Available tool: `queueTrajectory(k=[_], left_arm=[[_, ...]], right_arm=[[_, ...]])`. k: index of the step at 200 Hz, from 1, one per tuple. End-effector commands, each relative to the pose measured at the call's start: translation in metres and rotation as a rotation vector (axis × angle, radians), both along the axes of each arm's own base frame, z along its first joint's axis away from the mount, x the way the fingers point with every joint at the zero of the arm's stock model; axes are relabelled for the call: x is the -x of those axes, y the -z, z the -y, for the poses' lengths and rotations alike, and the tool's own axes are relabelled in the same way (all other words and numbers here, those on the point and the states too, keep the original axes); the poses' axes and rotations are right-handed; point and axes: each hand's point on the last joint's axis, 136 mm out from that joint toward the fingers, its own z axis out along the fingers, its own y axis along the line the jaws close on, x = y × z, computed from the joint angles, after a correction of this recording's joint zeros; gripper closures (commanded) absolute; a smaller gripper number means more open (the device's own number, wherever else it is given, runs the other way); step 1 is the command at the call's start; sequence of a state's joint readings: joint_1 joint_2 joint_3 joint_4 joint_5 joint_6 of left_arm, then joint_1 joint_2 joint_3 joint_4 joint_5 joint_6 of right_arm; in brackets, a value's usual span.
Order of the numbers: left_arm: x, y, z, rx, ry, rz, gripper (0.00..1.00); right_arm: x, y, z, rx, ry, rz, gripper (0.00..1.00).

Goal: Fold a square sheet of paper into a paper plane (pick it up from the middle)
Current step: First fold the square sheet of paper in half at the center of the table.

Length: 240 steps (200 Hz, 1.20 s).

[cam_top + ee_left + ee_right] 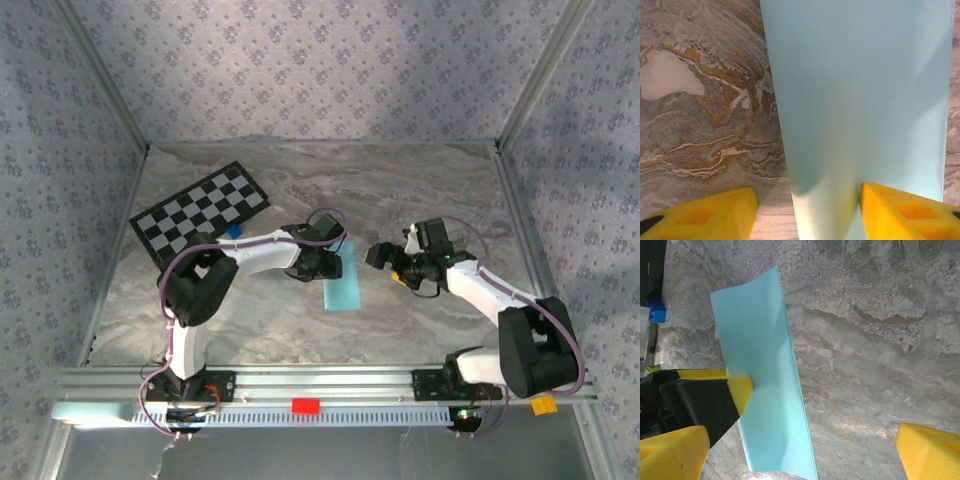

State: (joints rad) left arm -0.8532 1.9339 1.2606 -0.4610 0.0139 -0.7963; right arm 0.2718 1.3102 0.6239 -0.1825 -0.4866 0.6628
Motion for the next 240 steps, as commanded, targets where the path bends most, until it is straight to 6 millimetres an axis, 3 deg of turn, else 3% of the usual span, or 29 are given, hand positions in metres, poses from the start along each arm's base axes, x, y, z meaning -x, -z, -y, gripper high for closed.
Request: queueTrajectory(k=[1,64,98,134,189,240], left_arm=[[0.007,0.034,0.008,-0.005,0.039,-0.049,0.42],[0.009,0.038,0.008,-0.003,0.033,-0.060,0.41],[0.009,0.040,0.007,-0.009,0.016,-0.065,0.42],[0.009,0.041,0.007,-0.004,0.011,-0.070,0.42],[0.011,0.044,0.006,-0.010,0.005,-0.080,0.41],[0.012,0.047,0.007,-0.006,0.006,-0.091,0.41]], right_arm=[[0.000,0.000,-0.004,0.003,-0.026,0.003,0.03],[0.000,0.001,-0.006,0.003,-0.035,0.001,0.04],[0.001,-0.001,-0.015,-0.027,-0.070,0.006,0.15],[0.003,0.002,-0.027,-0.048,-0.111,-0.017,0.33],[0.003,0.009,-0.031,-0.015,-0.144,-0.013,0.34],[0.003,0.011,-0.036,-0.022,-0.159,-0.022,0.42]])
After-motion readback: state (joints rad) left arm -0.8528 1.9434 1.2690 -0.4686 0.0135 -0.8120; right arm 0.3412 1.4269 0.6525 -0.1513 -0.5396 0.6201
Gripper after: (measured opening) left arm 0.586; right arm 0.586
